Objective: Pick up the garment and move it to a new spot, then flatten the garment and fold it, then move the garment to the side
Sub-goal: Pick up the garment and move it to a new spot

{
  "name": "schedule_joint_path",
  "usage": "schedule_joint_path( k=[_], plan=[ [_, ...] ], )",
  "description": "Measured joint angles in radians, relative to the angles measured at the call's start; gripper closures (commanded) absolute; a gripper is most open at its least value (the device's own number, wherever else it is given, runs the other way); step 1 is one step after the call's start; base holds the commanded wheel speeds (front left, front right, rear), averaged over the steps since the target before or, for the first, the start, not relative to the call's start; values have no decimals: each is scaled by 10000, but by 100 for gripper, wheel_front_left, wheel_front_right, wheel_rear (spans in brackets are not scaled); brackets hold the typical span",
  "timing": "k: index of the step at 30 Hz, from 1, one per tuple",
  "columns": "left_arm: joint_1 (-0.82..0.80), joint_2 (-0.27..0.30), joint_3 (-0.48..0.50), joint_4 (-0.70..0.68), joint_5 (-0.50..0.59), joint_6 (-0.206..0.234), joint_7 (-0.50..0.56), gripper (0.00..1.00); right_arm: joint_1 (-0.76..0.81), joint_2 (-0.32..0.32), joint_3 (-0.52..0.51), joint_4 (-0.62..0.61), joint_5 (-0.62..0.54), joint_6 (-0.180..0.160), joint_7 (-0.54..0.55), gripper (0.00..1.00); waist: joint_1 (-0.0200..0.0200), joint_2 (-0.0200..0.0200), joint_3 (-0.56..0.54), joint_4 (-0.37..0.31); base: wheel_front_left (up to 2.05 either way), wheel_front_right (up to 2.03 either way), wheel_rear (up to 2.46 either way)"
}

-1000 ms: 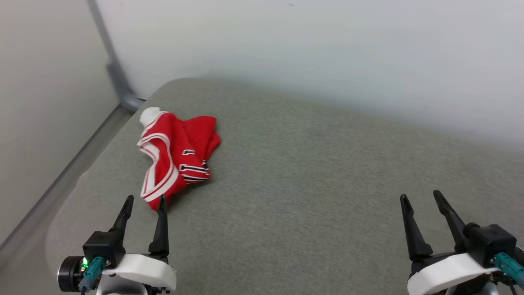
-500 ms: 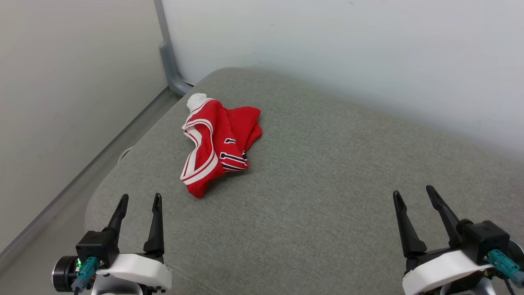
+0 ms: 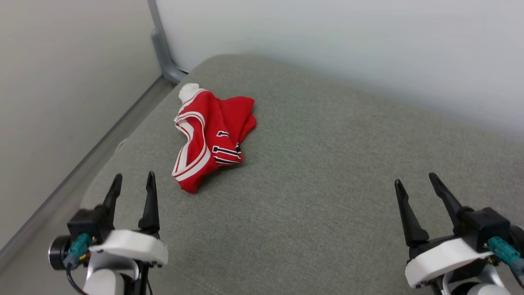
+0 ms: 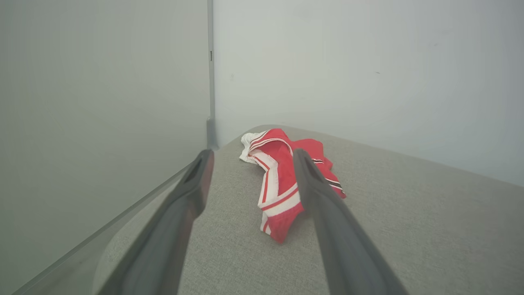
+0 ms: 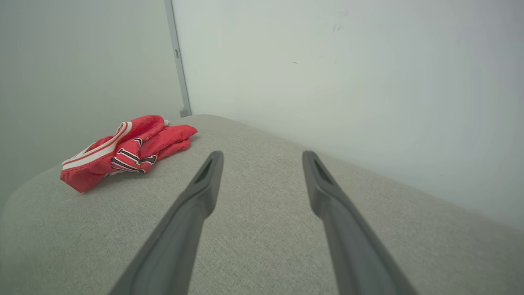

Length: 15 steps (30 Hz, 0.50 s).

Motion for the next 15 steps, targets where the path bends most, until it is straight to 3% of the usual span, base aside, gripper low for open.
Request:
schedule_joint_path(
  k=[9,15],
  plan=[
    [-2458,573,105,1208,-640,-73,803,0,-709,-558,-19,-637,-58,2,485,0,2,0,1097,-626,0,0,0],
    [-4266,1356,-332,2257,-1536,-186,2481,0,-1007,-786,-90,-890,10,2,610,0,3,0,1896,-1186,0,0,0]
  ],
)
